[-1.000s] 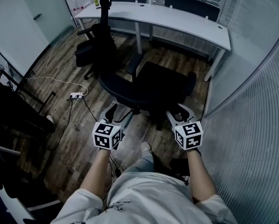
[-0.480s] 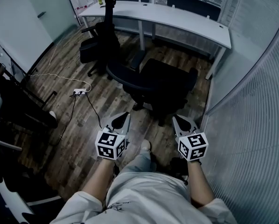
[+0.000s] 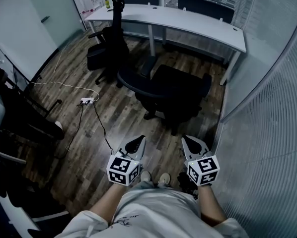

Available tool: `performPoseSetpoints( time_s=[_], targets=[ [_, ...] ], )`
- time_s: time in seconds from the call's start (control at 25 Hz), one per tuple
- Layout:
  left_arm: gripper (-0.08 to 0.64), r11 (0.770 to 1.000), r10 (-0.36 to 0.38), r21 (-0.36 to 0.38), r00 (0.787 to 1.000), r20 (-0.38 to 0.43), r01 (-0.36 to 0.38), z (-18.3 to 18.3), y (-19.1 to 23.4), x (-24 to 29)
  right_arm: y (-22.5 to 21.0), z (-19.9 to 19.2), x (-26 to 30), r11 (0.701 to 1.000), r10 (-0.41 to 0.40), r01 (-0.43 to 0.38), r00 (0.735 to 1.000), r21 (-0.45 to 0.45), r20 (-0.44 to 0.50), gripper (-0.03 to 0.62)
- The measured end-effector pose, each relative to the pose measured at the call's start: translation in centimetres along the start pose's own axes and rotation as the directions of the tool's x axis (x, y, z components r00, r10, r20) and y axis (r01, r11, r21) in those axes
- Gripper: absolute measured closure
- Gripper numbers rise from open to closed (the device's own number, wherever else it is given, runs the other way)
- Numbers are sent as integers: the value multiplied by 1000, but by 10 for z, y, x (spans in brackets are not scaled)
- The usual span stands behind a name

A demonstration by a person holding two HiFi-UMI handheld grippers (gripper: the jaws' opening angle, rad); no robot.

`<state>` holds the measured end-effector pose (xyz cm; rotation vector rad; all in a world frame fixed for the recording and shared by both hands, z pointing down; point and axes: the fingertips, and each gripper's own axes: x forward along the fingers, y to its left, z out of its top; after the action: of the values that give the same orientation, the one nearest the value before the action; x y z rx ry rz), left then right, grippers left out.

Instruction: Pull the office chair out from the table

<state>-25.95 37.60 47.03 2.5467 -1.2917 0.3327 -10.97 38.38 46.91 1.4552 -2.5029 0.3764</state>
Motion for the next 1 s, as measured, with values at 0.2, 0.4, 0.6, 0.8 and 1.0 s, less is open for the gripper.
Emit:
performPoseSetpoints(
  time_s=[0.2, 0.4, 0.6, 0.8, 1.0],
  targets=[
    [549, 1000, -28, -15, 1000, -4, 28, 5, 5, -4, 14, -3, 4, 1000, -6, 6, 1000, 3, -21, 584],
    [549, 998, -60, -7, 998, -5, 60, 6, 9, -1, 25, -4, 9, 1000, -6, 7, 1000, 19, -19, 584],
    [548, 998, -69, 6, 998, -5, 69, 6, 13, -3, 34, 0, 11, 1000, -1, 1, 1000, 16, -20, 584],
    [549, 996, -90, -8, 996, 5, 90, 10, 13, -6, 43, 8, 14, 1000, 14, -14, 1000, 2, -18, 584],
    [549, 996, -90, -4, 996, -2, 90, 9, 19, -8, 51, 13, 21, 999, 30, -30, 999, -13, -22, 584]
  ],
)
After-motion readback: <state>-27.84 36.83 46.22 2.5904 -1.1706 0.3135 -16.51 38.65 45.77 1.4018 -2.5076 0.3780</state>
